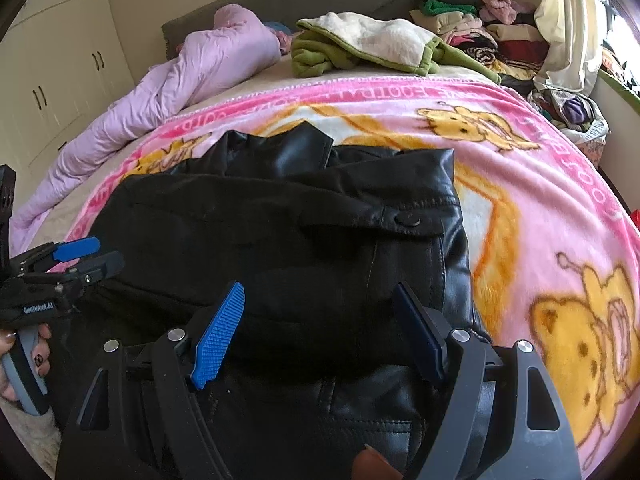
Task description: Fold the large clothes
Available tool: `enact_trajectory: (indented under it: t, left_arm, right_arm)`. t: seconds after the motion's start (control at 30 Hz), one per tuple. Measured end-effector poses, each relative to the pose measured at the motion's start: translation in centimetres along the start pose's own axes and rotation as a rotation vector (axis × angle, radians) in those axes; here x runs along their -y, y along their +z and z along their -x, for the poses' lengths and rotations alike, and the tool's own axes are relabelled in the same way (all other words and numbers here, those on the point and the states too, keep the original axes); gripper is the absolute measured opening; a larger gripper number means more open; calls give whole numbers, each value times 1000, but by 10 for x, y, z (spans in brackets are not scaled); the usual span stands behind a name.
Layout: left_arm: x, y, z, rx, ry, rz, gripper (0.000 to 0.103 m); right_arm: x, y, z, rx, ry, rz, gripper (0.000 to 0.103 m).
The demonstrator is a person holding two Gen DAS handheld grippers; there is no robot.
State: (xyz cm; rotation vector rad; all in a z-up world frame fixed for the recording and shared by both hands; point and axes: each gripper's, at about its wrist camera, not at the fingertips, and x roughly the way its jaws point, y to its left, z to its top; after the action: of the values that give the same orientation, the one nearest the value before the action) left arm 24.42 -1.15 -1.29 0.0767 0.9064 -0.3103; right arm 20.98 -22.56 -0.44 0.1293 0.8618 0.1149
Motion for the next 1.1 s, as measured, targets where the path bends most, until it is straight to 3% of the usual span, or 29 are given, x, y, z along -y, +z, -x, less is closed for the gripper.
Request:
enact_trajectory:
  t: [0.2, 0.57, 0.9, 0.97, 1.1]
  left_arm:
    - [9, -6, -14, -31, 42, -51, 81]
    - [5, -5, -23, -36, 30, -28, 84]
    - [6, 1, -5, 8, 31, -21, 85]
    - [7, 4, 2, 24, 36, -21, 93]
    - [6, 9, 17, 54, 17, -1, 94]
  right_arm:
    - [8, -8, -18, -52, -21, -7, 76]
    - [7, -6, -23, -65, -35, -5, 81]
    - [9, -6, 9, 22, 5, -43, 88]
    - [7, -6, 14, 31, 4, -38, 88]
    - [0, -5, 24, 61, -4, -17, 91]
